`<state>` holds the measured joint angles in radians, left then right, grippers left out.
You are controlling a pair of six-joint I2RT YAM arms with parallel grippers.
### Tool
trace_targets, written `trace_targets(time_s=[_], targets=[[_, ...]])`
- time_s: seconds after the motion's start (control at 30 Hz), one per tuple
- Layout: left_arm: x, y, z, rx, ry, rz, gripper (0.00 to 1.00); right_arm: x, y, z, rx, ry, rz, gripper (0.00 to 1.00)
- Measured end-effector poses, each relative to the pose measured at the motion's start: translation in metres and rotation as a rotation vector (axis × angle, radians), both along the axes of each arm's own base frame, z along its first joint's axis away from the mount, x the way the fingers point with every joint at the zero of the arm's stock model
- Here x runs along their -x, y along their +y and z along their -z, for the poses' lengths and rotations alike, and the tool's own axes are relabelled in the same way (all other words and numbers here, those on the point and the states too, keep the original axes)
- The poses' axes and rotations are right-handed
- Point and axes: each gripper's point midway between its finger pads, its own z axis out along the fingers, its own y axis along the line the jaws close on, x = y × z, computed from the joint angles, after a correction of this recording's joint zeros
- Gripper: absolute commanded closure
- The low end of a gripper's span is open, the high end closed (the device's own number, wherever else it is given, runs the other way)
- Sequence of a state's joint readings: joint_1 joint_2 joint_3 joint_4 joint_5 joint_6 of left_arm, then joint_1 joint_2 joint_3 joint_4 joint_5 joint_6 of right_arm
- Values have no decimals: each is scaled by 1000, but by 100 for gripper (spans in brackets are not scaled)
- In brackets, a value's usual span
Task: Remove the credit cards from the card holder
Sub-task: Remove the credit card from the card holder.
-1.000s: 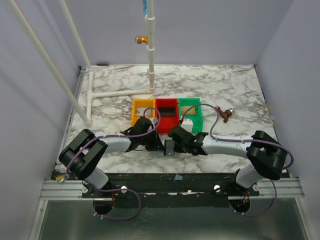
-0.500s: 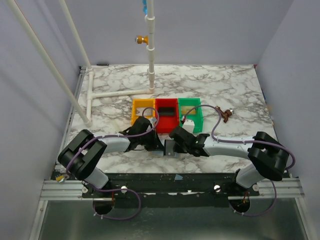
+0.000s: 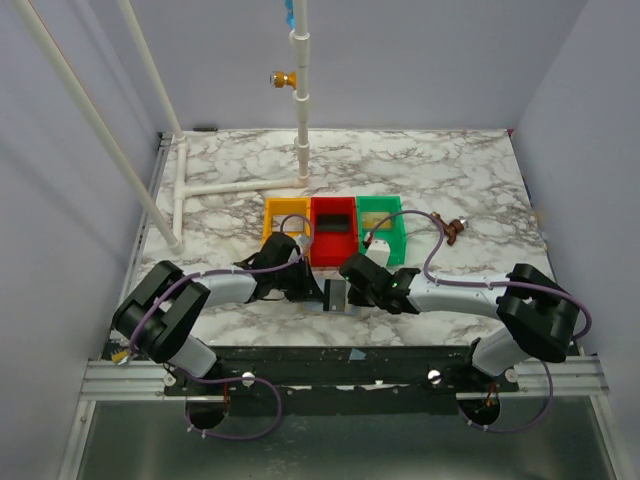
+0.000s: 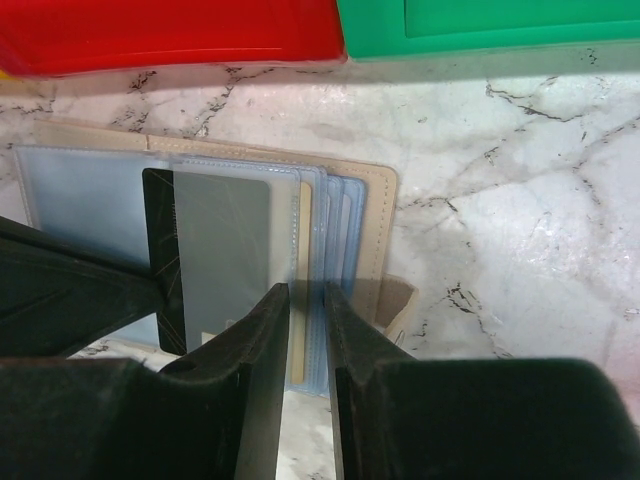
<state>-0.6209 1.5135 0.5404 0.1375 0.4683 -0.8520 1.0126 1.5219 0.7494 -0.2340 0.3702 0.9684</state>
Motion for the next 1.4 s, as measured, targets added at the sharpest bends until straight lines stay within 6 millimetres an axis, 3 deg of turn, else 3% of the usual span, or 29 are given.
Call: trace_targets(time_s=[0.67,0.9,1.4], targets=[[2,7,2,-24,-13,21,100,0,-1,-1,-3,-2,0,75],[2,7,2,-26,-15,24,100,0,-1,-2,6,0,-6,63],[8,2,2,-31,-11,48,100,-1,-2,1,72,14,-30,67]])
